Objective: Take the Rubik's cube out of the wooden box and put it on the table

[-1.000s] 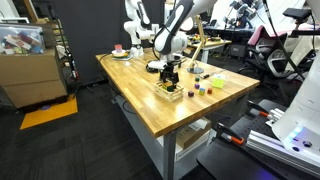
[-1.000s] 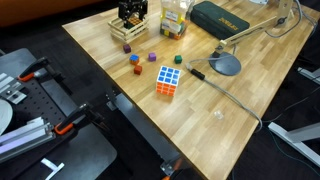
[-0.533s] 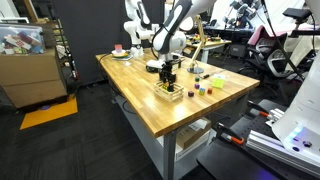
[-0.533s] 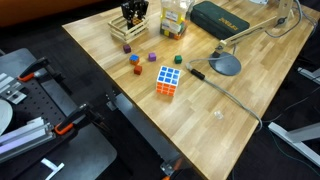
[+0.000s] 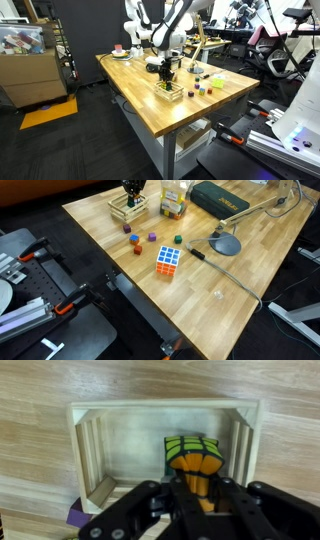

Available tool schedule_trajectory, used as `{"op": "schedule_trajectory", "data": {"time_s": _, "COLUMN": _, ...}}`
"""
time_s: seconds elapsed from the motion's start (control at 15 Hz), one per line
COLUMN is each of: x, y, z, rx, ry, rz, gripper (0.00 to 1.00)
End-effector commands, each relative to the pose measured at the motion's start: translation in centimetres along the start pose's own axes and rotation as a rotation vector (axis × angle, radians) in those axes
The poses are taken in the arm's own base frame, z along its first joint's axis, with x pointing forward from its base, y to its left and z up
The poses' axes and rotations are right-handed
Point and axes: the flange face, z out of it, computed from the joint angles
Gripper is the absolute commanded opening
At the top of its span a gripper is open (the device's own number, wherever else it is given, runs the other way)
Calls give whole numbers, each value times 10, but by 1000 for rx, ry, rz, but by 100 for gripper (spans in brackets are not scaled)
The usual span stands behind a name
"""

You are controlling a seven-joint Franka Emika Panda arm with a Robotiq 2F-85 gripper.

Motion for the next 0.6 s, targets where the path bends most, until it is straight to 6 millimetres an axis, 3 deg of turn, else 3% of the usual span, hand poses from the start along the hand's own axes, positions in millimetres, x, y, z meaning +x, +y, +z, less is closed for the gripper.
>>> {"op": "schedule_trajectory", "data": {"time_s": 0.0, "x": -6, "y": 30, "z": -38, "rx": 72, "ry": -31, "rz": -33, "gripper": 4}}
{"op": "schedule_trajectory", "data": {"time_s": 0.27, "x": 0, "y": 71, "z": -74, "rx": 113, "ry": -32, "rz": 3, "gripper": 5}}
{"op": "schedule_trajectory", "data": {"time_s": 0.53, "x": 44, "y": 103, "z": -93, "rx": 188, "ry": 14, "rz": 136, "gripper": 5}}
